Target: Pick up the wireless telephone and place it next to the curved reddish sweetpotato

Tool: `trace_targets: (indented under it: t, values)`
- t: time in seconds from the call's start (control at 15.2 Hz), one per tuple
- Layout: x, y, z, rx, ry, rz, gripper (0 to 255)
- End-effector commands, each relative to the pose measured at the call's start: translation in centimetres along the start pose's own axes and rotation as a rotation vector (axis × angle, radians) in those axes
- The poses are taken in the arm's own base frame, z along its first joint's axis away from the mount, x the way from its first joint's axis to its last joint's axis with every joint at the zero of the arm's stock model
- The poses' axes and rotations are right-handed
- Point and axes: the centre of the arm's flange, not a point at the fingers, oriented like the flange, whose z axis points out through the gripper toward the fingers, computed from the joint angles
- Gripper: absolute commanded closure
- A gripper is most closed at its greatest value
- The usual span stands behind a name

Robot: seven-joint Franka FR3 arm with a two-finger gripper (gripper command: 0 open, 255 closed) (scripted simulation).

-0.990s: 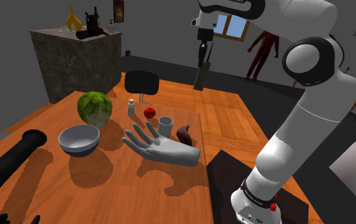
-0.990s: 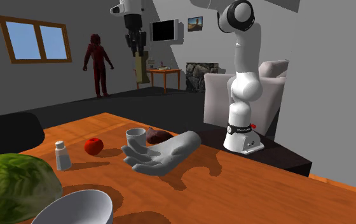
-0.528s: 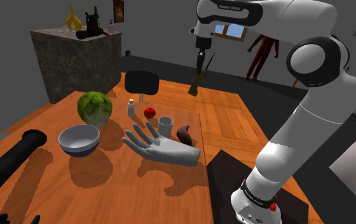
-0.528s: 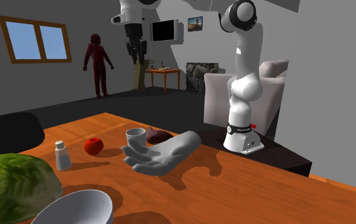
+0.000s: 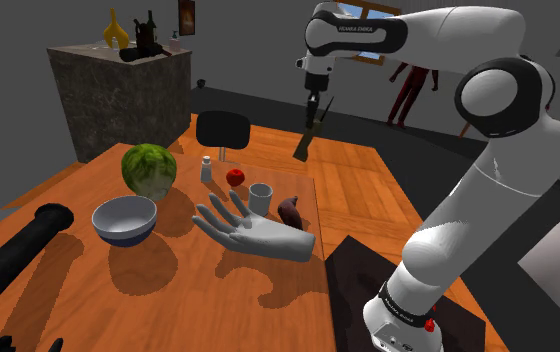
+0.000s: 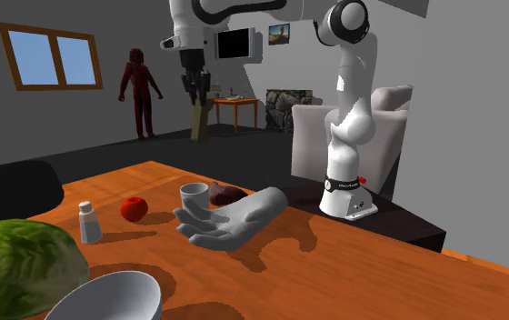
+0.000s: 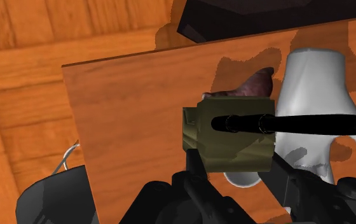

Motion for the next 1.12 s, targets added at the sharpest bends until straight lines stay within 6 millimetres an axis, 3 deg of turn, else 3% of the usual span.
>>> trace_targets:
  t: [0.0,1.06]
  values:
    - [0.0,0.0,1.1,-0.001,0.001,0.0,255]
    - [0.8,0.1,9.5,-0.001,0.001,0.0,255]
